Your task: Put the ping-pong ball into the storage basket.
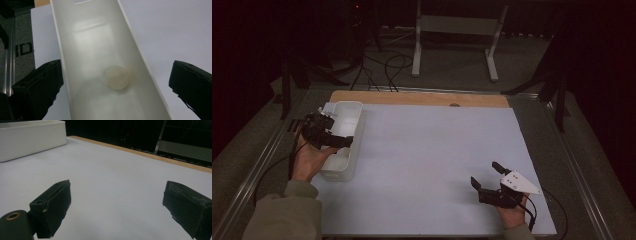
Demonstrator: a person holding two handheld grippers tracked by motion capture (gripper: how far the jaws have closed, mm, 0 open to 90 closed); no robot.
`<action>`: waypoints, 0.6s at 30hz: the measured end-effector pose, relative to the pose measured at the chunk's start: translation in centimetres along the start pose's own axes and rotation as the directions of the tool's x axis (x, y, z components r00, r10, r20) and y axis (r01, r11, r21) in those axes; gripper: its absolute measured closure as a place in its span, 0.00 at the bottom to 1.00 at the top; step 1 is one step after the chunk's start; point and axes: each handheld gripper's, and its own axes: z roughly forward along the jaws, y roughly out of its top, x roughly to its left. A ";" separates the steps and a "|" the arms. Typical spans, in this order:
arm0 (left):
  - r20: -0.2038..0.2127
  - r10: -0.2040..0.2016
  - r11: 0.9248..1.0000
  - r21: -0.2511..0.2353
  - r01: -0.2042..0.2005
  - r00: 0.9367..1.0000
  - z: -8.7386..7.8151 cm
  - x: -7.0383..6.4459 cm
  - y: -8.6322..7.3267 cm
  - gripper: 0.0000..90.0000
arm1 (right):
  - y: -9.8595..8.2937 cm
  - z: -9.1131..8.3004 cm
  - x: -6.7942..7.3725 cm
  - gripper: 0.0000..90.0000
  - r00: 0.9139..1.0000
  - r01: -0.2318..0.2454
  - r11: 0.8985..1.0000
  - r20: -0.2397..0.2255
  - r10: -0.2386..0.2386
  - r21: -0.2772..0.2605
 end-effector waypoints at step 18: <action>0.011 0.012 0.999 -0.044 -0.012 1.000 -0.6 -0.3 0.3 0.00 | 0.0 0.0 0.0 0.09 1.000 -0.002 1.000 0.000 0.002 -0.001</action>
